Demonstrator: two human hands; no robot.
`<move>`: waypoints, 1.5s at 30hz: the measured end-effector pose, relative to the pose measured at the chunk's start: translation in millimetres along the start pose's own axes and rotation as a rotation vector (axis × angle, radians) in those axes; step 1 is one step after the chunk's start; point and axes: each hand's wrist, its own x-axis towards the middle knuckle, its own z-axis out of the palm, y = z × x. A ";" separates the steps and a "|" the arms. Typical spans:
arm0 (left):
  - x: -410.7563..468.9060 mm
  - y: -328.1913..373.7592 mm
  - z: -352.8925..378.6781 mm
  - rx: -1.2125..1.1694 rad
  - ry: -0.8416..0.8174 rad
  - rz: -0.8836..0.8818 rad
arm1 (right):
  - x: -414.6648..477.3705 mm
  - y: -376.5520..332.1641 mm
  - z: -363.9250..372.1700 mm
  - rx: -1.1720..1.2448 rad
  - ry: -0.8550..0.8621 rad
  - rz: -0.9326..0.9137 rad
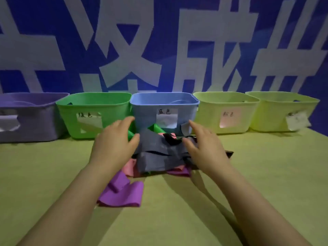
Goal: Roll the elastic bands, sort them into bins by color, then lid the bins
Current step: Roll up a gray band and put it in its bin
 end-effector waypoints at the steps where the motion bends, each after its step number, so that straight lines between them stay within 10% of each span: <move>1: -9.9 1.4 0.9 0.009 -0.044 -0.044 | -6.4 -2.0 1.2 -0.005 -0.013 0.006; 25: -5.5 -15.4 24.6 0.009 0.021 0.096 | 42.7 -25.6 47.1 -0.280 -0.034 0.079; 39: 23.3 12.9 26.6 -0.235 -0.062 0.143 | 45.7 -21.2 29.6 0.496 0.145 0.250; 45: 23.7 35.2 31.5 -0.703 -0.087 0.142 | 36.2 -46.4 -2.8 1.085 0.046 0.184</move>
